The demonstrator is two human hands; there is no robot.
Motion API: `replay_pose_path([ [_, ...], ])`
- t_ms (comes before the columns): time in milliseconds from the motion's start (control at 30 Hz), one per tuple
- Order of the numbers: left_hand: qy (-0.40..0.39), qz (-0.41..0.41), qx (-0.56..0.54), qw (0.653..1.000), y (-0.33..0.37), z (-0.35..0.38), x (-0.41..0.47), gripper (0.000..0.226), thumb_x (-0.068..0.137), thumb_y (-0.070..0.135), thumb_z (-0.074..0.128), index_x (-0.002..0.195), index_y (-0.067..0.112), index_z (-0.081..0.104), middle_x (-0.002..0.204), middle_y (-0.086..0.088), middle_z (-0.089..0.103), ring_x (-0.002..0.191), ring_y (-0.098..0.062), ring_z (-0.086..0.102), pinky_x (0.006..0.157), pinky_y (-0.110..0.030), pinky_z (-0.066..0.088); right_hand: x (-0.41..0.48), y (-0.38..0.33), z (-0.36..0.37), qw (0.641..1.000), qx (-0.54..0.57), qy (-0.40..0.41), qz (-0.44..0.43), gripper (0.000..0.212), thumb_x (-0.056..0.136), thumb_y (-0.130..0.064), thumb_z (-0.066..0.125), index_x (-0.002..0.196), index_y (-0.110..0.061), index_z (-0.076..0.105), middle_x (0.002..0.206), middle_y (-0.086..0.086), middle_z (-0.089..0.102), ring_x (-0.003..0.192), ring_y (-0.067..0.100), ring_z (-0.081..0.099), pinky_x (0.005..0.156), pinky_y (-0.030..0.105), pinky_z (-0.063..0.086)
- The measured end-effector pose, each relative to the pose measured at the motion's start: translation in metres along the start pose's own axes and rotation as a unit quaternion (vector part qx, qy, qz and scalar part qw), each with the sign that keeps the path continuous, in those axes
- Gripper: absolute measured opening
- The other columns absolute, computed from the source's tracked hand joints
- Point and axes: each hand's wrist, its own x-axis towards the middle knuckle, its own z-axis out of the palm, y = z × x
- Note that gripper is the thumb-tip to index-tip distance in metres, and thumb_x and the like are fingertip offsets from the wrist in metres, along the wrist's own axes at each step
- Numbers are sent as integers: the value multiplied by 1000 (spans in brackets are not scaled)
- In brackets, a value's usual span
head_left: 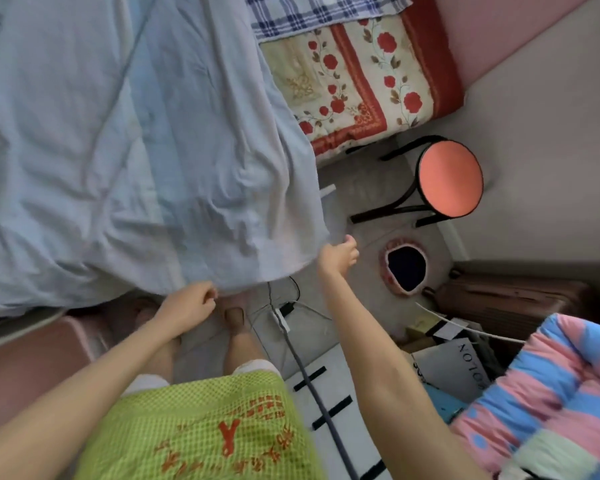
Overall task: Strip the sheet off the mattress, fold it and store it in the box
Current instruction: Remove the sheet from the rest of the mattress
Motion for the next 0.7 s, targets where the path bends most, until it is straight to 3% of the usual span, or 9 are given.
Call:
replay_pose_path([
  [167,114,-130,-172,970,-98,-28,-16,14,85,5,56,94,10,66,100,-11,63,95,-27,60,79,-30,42,-90,-52,117,973,-65,-156,-158,56,89,-1,49,141,-10,32,143,15,28,131,31,30,103,38,32],
  [300,232,-268,-319,879,-215,-46,-44,19,86,-1,56,103,1,64,103,-16,65,98,-29,60,83,-33,43,-176,-87,213,918,-94,-261,-284,55,87,2,48,139,-11,36,138,15,36,127,29,35,100,35,32],
  [400,306,-334,-374,810,-294,-56,-61,23,85,-4,54,107,-6,61,111,-23,62,105,-35,58,87,-36,42,-228,-93,274,877,-107,-337,-327,55,87,3,46,138,-13,36,123,9,43,112,24,46,82,27,38],
  [500,352,-367,-397,764,-362,-70,-69,26,88,-1,54,113,-6,59,117,-23,60,110,-35,55,87,-35,40,-268,-88,331,838,-151,-384,-356,50,93,-3,44,139,-18,35,113,3,47,100,19,50,73,20,37],
  [600,366,-367,-399,756,-423,-79,-63,38,91,9,57,127,-1,52,129,-18,54,119,-32,50,93,-34,38,-295,-84,382,801,-187,-391,-413,44,96,-8,42,138,-21,37,109,0,49,97,17,49,73,14,42],
  [700,341,-345,-409,773,-478,-80,-43,53,89,15,63,137,4,43,139,-15,46,126,-30,44,102,-38,36,-313,-84,437,723,-254,-384,-515,44,96,-9,44,138,-22,39,111,-3,50,110,18,46,91,29,42],
])
